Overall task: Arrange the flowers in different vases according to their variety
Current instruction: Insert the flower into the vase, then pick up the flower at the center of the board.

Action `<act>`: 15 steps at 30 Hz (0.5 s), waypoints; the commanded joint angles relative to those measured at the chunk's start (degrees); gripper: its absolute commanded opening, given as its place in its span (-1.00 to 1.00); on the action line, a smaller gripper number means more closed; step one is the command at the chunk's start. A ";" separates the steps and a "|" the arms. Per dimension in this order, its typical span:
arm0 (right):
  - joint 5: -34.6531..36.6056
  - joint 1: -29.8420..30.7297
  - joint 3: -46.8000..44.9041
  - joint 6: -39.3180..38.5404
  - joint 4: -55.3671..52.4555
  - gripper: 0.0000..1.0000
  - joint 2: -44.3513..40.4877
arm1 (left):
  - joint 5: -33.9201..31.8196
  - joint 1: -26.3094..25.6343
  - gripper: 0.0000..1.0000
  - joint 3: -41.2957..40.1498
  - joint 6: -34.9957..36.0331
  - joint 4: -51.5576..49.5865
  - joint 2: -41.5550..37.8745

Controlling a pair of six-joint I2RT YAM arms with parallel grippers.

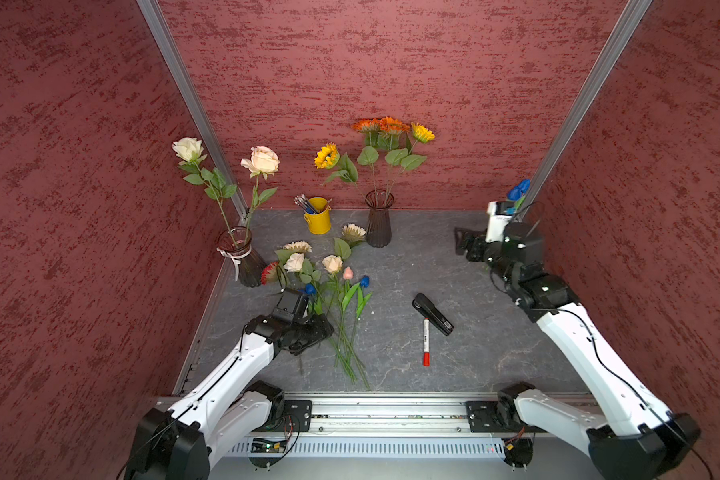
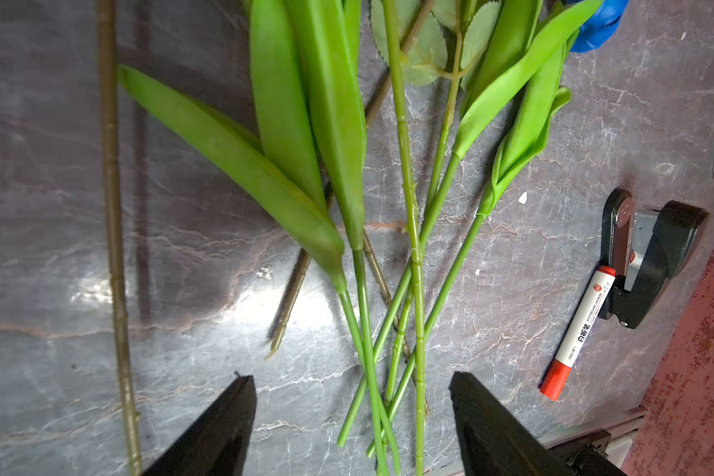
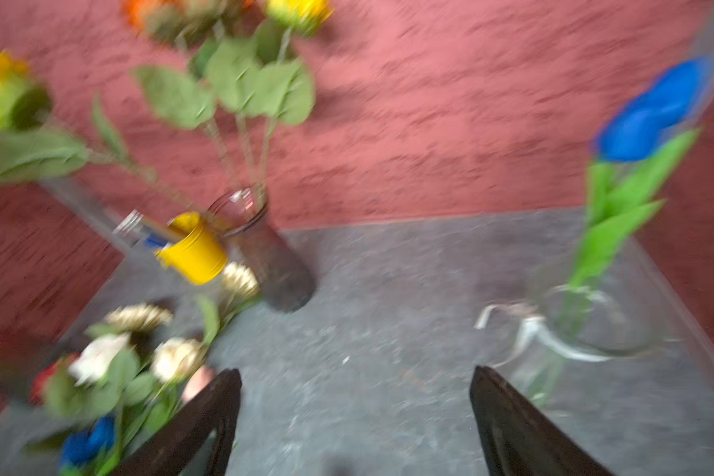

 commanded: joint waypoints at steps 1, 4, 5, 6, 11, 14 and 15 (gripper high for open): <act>0.83 8.18 -2.44 5.54 -3.32 0.80 4.59 | -1.98 0.52 0.61 2.31 -0.70 -1.66 -1.09; 2.13 13.13 -4.95 8.23 0.18 0.80 6.78 | -1.74 0.60 0.62 3.07 -1.09 -0.81 0.66; 1.53 14.07 -5.56 9.13 1.72 0.78 7.58 | -1.87 0.53 0.63 3.36 -1.08 -0.89 1.50; 1.05 15.03 -5.54 9.60 2.42 0.77 8.79 | -1.92 0.61 0.63 3.39 -1.04 -0.82 2.24; 3.01 18.91 -5.19 11.44 2.80 0.74 13.10 | -1.81 0.45 0.64 3.96 -0.60 0.50 4.09; 2.84 18.95 -7.07 13.19 4.81 0.73 12.70 | -3.05 -0.74 0.63 5.71 0.67 0.26 4.84; 3.39 18.95 -7.07 13.23 4.37 0.73 12.84 | -3.90 -1.72 0.63 6.44 1.24 0.10 5.13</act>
